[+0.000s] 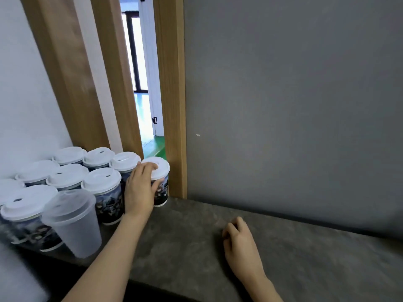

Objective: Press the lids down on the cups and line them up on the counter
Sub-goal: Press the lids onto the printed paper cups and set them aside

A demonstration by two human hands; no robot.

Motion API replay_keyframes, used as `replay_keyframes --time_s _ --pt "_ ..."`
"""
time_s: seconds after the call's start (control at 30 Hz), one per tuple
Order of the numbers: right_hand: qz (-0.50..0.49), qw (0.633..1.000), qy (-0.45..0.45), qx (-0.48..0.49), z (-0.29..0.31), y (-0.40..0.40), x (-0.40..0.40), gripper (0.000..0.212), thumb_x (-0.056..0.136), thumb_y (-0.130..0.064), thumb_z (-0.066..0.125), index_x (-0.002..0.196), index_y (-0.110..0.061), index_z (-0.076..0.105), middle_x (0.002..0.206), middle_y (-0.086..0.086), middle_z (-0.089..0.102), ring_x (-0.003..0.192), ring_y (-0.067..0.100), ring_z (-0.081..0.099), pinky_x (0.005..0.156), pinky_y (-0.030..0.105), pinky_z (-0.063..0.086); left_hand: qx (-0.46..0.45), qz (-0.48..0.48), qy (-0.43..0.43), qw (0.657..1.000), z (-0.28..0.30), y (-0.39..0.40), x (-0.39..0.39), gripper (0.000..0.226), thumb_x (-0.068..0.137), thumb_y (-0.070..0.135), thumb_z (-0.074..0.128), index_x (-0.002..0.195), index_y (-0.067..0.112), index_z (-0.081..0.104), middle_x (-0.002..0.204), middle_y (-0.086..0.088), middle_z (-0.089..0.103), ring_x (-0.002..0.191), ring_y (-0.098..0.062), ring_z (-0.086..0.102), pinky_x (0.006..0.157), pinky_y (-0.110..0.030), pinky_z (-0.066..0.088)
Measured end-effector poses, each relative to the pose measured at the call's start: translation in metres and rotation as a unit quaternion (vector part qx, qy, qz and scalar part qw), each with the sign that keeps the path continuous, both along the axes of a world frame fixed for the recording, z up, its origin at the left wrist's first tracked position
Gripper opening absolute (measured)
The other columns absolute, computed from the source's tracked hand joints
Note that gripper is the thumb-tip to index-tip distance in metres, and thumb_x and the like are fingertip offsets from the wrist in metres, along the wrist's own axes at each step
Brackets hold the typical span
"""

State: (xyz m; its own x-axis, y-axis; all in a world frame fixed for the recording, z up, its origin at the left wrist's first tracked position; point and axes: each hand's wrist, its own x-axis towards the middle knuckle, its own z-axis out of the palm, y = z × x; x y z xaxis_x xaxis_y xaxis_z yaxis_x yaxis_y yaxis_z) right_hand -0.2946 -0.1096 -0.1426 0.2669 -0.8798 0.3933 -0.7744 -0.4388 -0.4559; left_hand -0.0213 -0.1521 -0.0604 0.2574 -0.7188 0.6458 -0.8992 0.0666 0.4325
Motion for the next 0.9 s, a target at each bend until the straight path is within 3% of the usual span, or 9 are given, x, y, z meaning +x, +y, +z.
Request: replay_keyframes --time_s 0.17,0.27,0.37,0.47,0.53,0.67,0.77,0.9 --pt "0.012 0.998 -0.068 0.006 -0.007 -0.001 -0.004 0.029 0.086 -0.015 0.061 0.100 -0.034 0.042 0.105 -0.016 0.040 0.098 0.001 0.048 0.088 0.015 0.040 -0.100 -0.087 0.011 0.991 -0.025 0.006 -0.010 0.037 0.082 -0.001 0.071 0.116 0.007 0.057 0.124 -0.011 0.058 0.118 -0.027 0.053 0.104 -0.040 0.045" --pt "0.016 0.980 -0.193 0.039 -0.008 -0.001 -0.006 0.043 0.081 -0.040 0.068 0.118 -0.034 0.045 0.115 -0.020 0.052 0.113 -0.009 0.049 0.093 0.004 0.035 -0.142 -0.190 0.107 0.965 -0.043 0.017 -0.041 0.036 0.089 0.003 0.062 0.121 0.015 0.051 0.127 -0.002 0.056 0.120 -0.011 0.052 0.105 -0.021 0.038" --pt "0.034 0.951 -0.283 0.121 -0.005 -0.003 -0.010 0.075 0.069 -0.054 0.078 0.132 -0.033 0.044 0.127 -0.023 0.057 0.119 -0.007 0.053 0.097 0.010 0.042 -0.139 -0.238 0.209 0.938 -0.063 0.027 -0.085 0.022 0.099 0.023 0.051 0.120 0.030 0.049 0.125 0.012 0.058 0.119 0.000 0.054 0.099 -0.015 0.042" --pt "0.038 0.943 -0.305 0.124 -0.003 -0.004 -0.013 0.073 0.063 -0.050 0.084 0.125 -0.035 0.050 0.118 -0.021 0.066 0.110 0.000 0.064 0.091 0.022 0.052 -0.115 -0.221 0.276 0.928 -0.076 0.030 -0.111 0.020 0.100 0.034 0.043 0.117 0.045 0.045 0.121 0.018 0.059 0.113 -0.001 0.058 0.091 -0.020 0.048" --pt "0.033 0.934 -0.339 0.103 -0.003 -0.002 -0.016 0.070 0.062 -0.040 0.088 0.122 -0.034 0.053 0.117 -0.020 0.068 0.108 0.003 0.066 0.091 0.022 0.052 -0.105 -0.217 0.267 0.933 -0.078 0.028 -0.114 0.024 0.100 0.032 0.043 0.118 0.047 0.045 0.122 0.021 0.058 0.114 0.001 0.057 0.092 -0.017 0.047" --pt "0.017 0.905 -0.418 0.075 -0.002 -0.001 -0.021 0.072 0.061 -0.018 0.090 0.122 -0.033 0.056 0.120 -0.014 0.067 0.111 0.008 0.065 0.091 0.018 0.051 -0.099 -0.224 0.208 0.947 -0.077 0.028 -0.113 0.029 0.100 0.024 0.047 0.128 0.027 0.051 0.128 0.017 0.055 0.122 0.004 0.050 0.100 -0.011 0.038" --pt "0.031 0.889 -0.450 0.080 -0.002 -0.002 -0.024 0.072 0.065 -0.005 0.089 0.124 -0.032 0.058 0.122 -0.011 0.066 0.113 0.010 0.065 0.092 0.020 0.051 -0.105 -0.221 0.181 0.952 -0.078 0.030 -0.113 0.032 0.097 0.017 0.049 0.129 0.024 0.052 0.128 0.021 0.053 0.121 0.010 0.048 0.100 -0.008 0.036" --pt "0.018 0.863 -0.496 0.098 -0.002 -0.001 -0.022 0.056 0.074 -0.032 0.081 0.124 -0.035 0.057 0.120 -0.011 0.067 0.109 0.010 0.066 0.087 0.023 0.055 -0.124 -0.212 0.176 0.953 -0.081 0.029 -0.111 0.035 0.095 0.011 0.053 0.129 0.019 0.055 0.128 0.023 0.053 0.120 0.009 0.049 0.100 -0.009 0.037"
